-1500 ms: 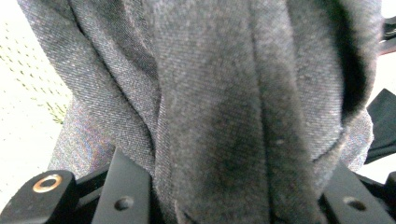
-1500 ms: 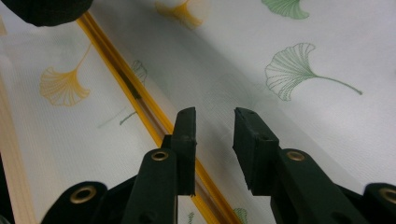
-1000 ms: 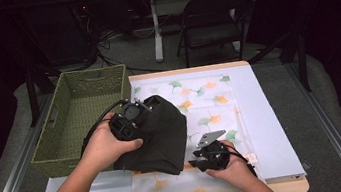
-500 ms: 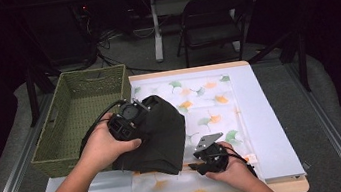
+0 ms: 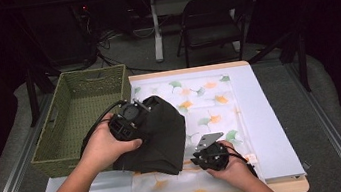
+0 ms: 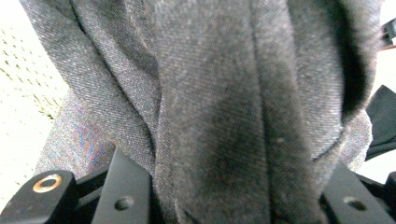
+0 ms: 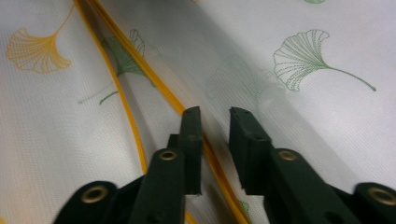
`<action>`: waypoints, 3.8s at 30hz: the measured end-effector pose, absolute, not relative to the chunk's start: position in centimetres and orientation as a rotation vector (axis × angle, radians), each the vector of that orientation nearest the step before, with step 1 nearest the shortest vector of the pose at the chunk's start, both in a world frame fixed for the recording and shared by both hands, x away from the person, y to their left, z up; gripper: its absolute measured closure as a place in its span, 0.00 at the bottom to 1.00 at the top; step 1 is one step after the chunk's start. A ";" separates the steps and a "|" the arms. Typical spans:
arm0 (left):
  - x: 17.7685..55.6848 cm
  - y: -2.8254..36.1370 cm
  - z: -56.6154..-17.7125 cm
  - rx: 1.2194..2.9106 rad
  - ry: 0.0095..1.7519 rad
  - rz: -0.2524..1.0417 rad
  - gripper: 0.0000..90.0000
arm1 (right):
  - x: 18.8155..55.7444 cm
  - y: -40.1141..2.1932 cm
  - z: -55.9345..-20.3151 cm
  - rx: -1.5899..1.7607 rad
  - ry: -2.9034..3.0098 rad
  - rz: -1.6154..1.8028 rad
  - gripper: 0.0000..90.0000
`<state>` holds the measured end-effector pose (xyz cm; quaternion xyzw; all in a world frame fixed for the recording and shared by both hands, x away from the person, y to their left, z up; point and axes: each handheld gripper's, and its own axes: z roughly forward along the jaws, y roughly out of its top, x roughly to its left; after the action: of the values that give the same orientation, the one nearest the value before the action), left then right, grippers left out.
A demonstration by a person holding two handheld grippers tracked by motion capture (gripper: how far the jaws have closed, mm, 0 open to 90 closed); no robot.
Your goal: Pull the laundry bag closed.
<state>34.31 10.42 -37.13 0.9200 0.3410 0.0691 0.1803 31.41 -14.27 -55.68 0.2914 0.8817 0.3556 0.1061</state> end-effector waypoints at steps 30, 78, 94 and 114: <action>33.5 11.1 -37.1 2.584 0.945 0.187 0.64 | 35.4 -15.6 -53.1 1.046 2.621 1.178 0.99; 31.0 11.0 -38.2 2.576 0.904 0.162 0.64 | 43.9 -15.1 -50.3 1.211 2.566 1.252 0.99; 30.2 8.2 -40.7 2.606 0.825 0.060 0.64 | 43.6 -15.2 -49.8 1.194 2.556 1.307 0.99; 31.6 7.4 -44.0 2.620 0.887 0.057 0.64 | 42.9 -15.2 -49.0 1.168 2.556 1.324 0.99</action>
<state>31.63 7.38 -44.02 0.9304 0.3150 0.0203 0.1864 42.86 -15.21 -48.98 0.3758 0.8227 0.4262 0.0176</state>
